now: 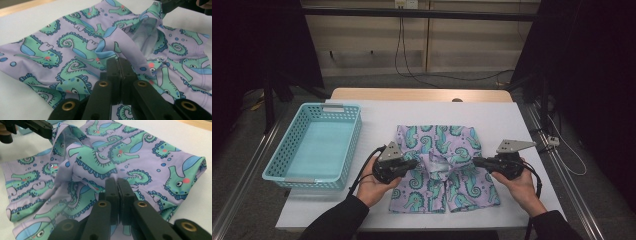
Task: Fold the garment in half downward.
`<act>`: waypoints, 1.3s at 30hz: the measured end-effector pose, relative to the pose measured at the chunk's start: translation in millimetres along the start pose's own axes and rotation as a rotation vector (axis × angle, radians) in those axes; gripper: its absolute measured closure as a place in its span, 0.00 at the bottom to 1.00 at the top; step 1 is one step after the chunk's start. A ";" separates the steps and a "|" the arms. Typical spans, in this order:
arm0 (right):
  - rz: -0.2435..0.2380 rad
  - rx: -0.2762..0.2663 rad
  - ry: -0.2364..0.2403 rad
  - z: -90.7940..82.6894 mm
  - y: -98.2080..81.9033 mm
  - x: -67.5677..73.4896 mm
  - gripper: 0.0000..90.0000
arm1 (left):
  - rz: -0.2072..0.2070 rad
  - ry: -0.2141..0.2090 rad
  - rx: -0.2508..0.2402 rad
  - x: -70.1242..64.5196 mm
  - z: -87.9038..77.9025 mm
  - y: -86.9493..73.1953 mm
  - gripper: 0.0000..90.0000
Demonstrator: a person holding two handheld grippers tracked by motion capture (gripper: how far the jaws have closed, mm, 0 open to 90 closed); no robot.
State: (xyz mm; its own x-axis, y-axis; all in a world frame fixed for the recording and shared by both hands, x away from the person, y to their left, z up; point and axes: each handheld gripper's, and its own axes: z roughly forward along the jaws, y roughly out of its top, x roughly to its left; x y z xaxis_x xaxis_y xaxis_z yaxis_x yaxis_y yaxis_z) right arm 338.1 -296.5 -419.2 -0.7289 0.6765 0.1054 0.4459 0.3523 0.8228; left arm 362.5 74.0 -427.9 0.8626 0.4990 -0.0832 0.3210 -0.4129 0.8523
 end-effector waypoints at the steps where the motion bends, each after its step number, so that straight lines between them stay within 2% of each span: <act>1: -0.001 0.002 0.003 -0.3 -1.2 0.5 0.98 | -0.005 -0.003 0.003 -0.6 0.4 -1.3 0.99; 9: -0.006 0.018 0.025 -1.6 -7.7 7.1 0.98 | 0.007 -0.018 0.018 -6.4 -4.0 -5.8 0.99; 13: -0.007 0.040 0.051 -1.7 -12.3 12.6 0.98 | 0.009 -0.031 0.049 -10.4 -8.1 -12.4 0.99; 18: -0.011 0.065 0.066 -1.3 -17.1 15.4 0.98 | 0.015 -0.038 0.061 -13.0 -9.4 -17.0 0.99; 21: 0.003 0.066 0.073 -1.5 -18.8 15.3 0.98 | 0.014 -0.047 0.079 -13.8 -8.9 -19.8 0.98; 28: -0.005 0.115 0.096 2.0 -24.9 17.4 0.98 | 0.026 -0.059 0.123 -17.6 -5.0 -24.0 0.98; 39: -0.035 0.179 0.105 5.5 -33.3 25.4 0.98 | 0.024 -0.071 0.146 -21.4 -3.9 -27.1 0.98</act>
State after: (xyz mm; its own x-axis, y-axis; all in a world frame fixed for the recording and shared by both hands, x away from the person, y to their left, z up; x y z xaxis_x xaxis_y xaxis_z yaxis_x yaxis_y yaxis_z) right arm 307.6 -287.5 -446.9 -0.7914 0.5942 0.1437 0.4977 0.4897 0.7159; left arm 333.8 77.5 -447.2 0.8946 0.4345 -0.1042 0.3486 -0.5328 0.7711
